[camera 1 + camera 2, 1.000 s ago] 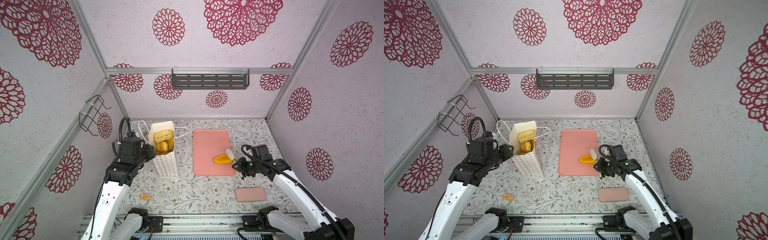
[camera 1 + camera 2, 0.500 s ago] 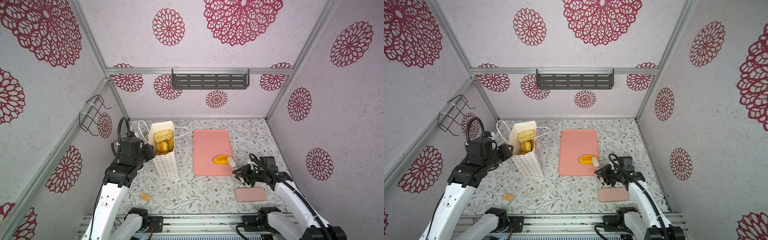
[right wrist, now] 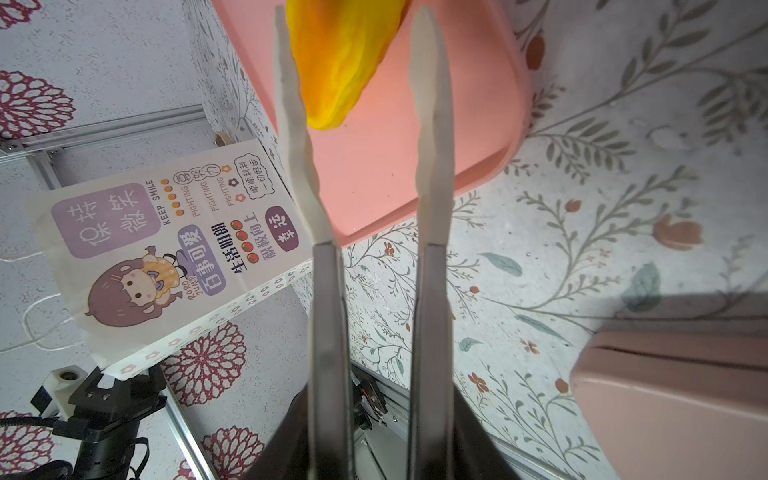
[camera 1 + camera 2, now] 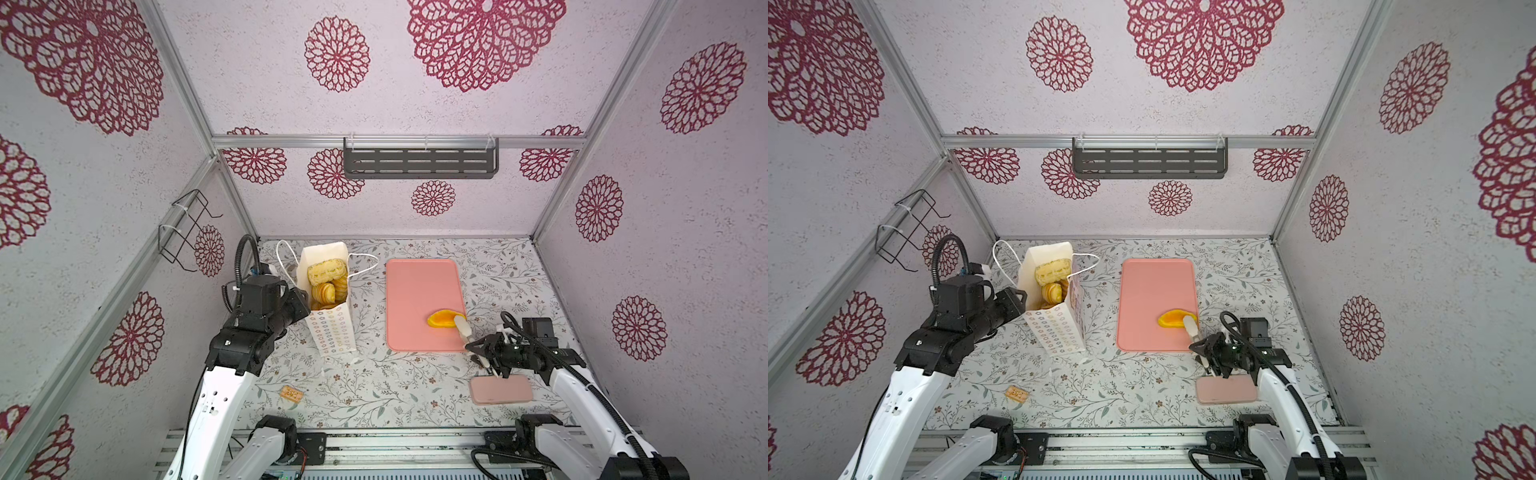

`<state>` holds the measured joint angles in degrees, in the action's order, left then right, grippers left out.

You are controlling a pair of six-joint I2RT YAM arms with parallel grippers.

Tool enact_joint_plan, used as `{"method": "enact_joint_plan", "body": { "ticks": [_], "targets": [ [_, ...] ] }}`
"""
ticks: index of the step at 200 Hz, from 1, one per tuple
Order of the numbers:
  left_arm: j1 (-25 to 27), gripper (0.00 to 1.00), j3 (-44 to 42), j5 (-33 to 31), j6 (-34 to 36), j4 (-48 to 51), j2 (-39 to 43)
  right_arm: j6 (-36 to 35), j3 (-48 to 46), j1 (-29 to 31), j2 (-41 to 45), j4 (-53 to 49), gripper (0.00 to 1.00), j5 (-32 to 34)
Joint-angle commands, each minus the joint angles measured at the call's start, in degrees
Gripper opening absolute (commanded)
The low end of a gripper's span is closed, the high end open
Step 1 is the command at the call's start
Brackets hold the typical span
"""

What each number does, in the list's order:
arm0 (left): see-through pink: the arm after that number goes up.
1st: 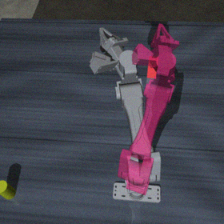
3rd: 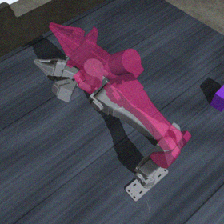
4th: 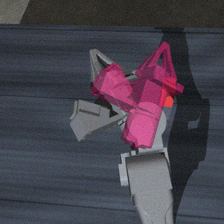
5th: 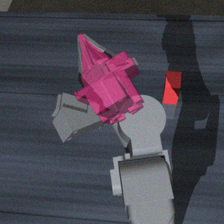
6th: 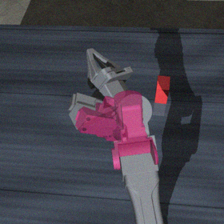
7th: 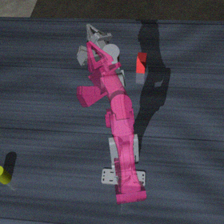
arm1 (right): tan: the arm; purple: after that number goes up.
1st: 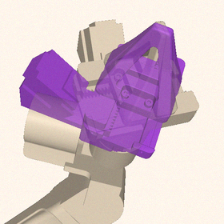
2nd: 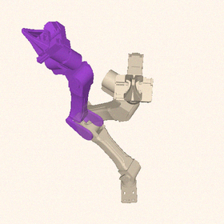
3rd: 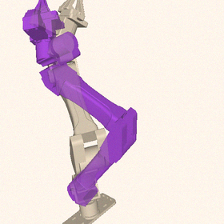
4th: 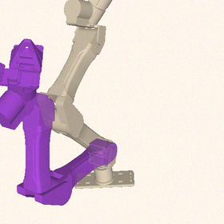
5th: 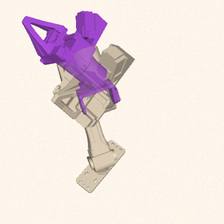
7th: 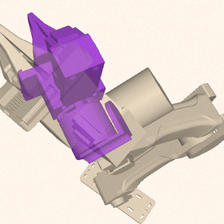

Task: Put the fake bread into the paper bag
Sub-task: 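Lower the right tongs onto the orange pastry and pinch it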

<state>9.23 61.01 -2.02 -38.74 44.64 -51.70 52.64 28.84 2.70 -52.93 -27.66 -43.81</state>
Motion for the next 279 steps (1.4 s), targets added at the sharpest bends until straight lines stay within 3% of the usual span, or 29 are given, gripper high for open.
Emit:
{"method": "enact_joint_plan", "body": {
  "ticks": [1,140,230,279],
  "targets": [
    [0.24,0.40,-0.37,-0.22,0.56,-0.55,0.81,0.40,0.73,-0.33,-0.73,3.55,0.42,-1.89],
    [0.25,0.40,-0.46,-0.50,0.36,-0.18,0.55,0.09,3.10,-0.33,-10.58,12.27,0.42,-1.53],
    [0.21,0.40,0.57,-0.93,0.66,0.59,0.29,-2.38,6.32,-0.33,-14.08,13.45,0.19,-0.58],
    [0.17,0.43,1.89,-1.05,0.57,0.78,0.12,-8.66,16.23,1.28,-11.20,4.64,0.13,3.74]
  ]
}}
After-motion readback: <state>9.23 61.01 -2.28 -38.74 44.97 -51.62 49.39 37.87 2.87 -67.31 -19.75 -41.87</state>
